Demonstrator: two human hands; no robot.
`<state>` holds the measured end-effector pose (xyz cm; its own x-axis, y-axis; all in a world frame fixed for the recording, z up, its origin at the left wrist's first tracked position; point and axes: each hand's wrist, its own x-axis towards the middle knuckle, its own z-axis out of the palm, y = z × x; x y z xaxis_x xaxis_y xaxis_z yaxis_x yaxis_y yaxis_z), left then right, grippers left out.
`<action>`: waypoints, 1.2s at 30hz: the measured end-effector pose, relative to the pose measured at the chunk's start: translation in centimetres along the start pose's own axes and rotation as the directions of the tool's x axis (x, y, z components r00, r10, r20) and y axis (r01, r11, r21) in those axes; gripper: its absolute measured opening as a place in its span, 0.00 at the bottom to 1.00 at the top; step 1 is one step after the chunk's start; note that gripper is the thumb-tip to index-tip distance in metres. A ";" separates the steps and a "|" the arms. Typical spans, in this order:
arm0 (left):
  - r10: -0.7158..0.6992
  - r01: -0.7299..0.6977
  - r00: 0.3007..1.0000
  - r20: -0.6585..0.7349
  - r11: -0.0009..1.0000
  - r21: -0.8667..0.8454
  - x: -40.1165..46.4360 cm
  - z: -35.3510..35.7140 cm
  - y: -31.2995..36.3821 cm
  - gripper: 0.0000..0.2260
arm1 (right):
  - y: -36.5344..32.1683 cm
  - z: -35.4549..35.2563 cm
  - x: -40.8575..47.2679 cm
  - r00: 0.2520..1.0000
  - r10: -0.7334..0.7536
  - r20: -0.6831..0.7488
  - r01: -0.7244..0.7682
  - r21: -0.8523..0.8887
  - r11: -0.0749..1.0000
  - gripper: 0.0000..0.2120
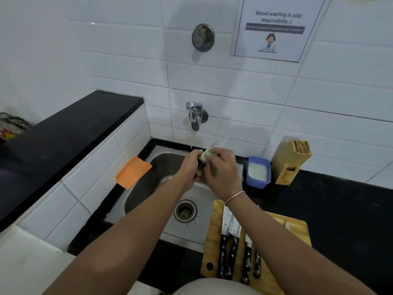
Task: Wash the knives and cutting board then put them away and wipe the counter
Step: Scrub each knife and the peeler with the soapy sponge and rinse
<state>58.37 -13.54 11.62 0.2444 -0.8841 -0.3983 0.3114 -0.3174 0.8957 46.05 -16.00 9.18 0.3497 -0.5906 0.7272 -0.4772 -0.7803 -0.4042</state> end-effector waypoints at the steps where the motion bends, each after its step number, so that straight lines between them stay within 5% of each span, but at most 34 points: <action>1: 0.000 0.000 1.000 -0.022 1.000 0.006 0.0 0.4 0.0 0.15 | -0.3 0.1 -0.3 1.000 -0.009 0.006 0.009 -0.004 1.000 0.08; 4: -0.017 0.016 1.000 -0.013 0.996 -0.092 0.2 0.9 -0.2 0.12 | -1.2 0.4 -1.8 1.000 -0.019 0.024 0.019 0.019 1.000 0.06; 7: -0.060 0.076 0.997 0.058 0.942 -0.327 0.0 1.1 -0.6 0.12 | -1.5 0.4 -2.8 0.996 0.084 -0.020 -0.081 0.099 0.992 0.07; 13: -0.096 0.164 0.980 0.171 0.882 -0.442 0.0 2.6 -0.6 0.14 | -2.3 -0.6 -3.7 0.928 0.369 -0.052 -0.343 0.273 0.899 0.07; 18: -0.005 0.095 0.967 0.253 0.934 -0.345 0.0 3.2 -1.2 0.16 | -1.5 -1.2 -2.7 0.633 0.765 0.118 -0.714 0.470 0.519 0.04; 20: 0.017 0.063 0.959 0.281 0.960 -0.273 -0.2 3.4 -1.3 0.16 | -1.0 -1.2 -1.8 0.517 0.840 0.164 -0.748 0.564 0.350 0.03; 22: 0.042 0.033 0.957 0.288 0.967 -0.251 -0.2 3.7 -1.3 0.15 | -0.9 -1.5 -1.3 0.476 0.854 0.210 -0.749 0.605 0.269 0.05; 24: 0.061 0.008 0.969 0.241 0.961 -0.277 0.0 3.9 -1.1 0.12 | -0.8 -1.8 -1.6 0.511 0.825 0.241 -0.762 0.572 0.304 0.05; 27: 0.082 -0.014 0.979 0.189 0.942 -0.335 0.7 3.7 -1.1 0.04 | -1.0 -2.0 -2.8 0.642 0.739 0.204 -0.737 0.431 0.521 0.06; 31: 0.077 0.017 0.974 0.215 0.914 -0.404 0.8 3.8 -1.5 0.03 | -1.6 -2.3 -3.4 0.862 0.505 -0.040 -0.476 0.280 0.834 0.05; 36: 0.024 0.073 0.962 0.272 0.938 -0.340 -0.1 3.9 -2.0 0.03 | -0.2 -3.0 -3.0 0.978 0.199 -0.064 -0.195 0.059 0.979 0.07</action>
<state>54.17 -14.12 10.63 -0.0070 -0.9512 -0.3084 0.6220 -0.2456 0.7435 42.69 -13.45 8.70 0.1958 -0.7196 0.6662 -0.4880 -0.6607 -0.5703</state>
